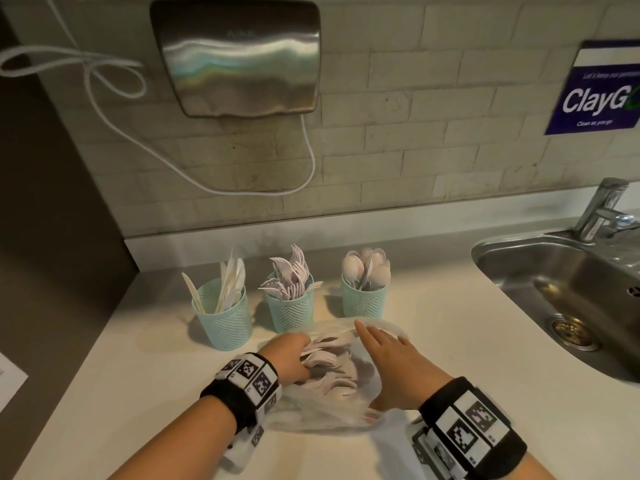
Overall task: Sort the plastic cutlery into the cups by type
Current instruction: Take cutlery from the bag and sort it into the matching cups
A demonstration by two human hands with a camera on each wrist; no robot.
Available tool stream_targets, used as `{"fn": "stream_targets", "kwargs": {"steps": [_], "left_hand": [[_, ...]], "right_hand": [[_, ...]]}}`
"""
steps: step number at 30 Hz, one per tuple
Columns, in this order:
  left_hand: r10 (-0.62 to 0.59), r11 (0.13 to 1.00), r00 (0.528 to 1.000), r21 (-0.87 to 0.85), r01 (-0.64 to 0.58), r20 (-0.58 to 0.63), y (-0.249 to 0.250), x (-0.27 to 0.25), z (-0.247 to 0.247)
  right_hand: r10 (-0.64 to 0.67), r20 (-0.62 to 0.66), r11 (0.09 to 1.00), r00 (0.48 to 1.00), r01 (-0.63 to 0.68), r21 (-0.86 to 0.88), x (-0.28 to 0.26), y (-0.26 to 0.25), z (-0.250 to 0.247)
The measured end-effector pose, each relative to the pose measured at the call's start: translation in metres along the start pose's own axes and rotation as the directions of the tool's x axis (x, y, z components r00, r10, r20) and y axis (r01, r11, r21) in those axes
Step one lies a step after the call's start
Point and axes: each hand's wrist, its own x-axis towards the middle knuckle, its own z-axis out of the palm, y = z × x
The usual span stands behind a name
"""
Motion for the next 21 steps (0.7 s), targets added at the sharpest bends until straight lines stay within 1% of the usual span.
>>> {"fn": "stream_targets", "kwargs": {"steps": [2, 4, 7, 9, 11, 14, 18, 21], "left_hand": [[0.021, 0.992, 0.999, -0.124, -0.017, 0.027, -0.004, -0.001, -0.005], [0.068, 0.971, 0.997, -0.232, -0.059, 0.034, -0.007, -0.003, -0.011], [0.126, 0.936, 0.992, -0.336, -0.109, 0.030, -0.009, -0.005, -0.017], [0.124, 0.927, 0.992, -0.356, -0.120, -0.010, -0.012, -0.006, -0.018], [0.119, 0.928, 0.990, -0.346, -0.140, -0.081, -0.016, -0.006, -0.018], [0.141, 0.898, 0.980, -0.399, -0.187, -0.141, -0.018, -0.009, -0.018], [0.140, 0.825, 0.972, -0.521, -0.220, -0.188, -0.016, -0.016, -0.023], [0.124, 0.750, 0.967, -0.617, -0.237, -0.221, -0.008, -0.021, -0.026]], "right_hand": [[-0.004, -0.039, 1.000, 0.999, 0.005, 0.027, 0.000, 0.000, -0.001], [-0.006, -0.068, 0.999, 0.998, 0.009, 0.038, 0.000, 0.000, -0.003], [-0.011, -0.088, 0.998, 0.996, 0.016, 0.055, 0.000, -0.001, -0.005], [-0.015, -0.105, 0.997, 0.994, 0.023, 0.074, 0.001, -0.003, -0.007], [-0.015, -0.133, 0.995, 0.991, 0.028, 0.100, 0.001, -0.005, -0.009], [-0.009, -0.147, 0.993, 0.989, 0.026, 0.114, 0.002, -0.007, -0.011], [0.003, -0.108, 0.994, 0.994, 0.009, 0.105, 0.005, -0.006, -0.008], [0.012, -0.066, 0.997, 0.998, -0.007, 0.076, 0.010, -0.008, -0.005]]}}
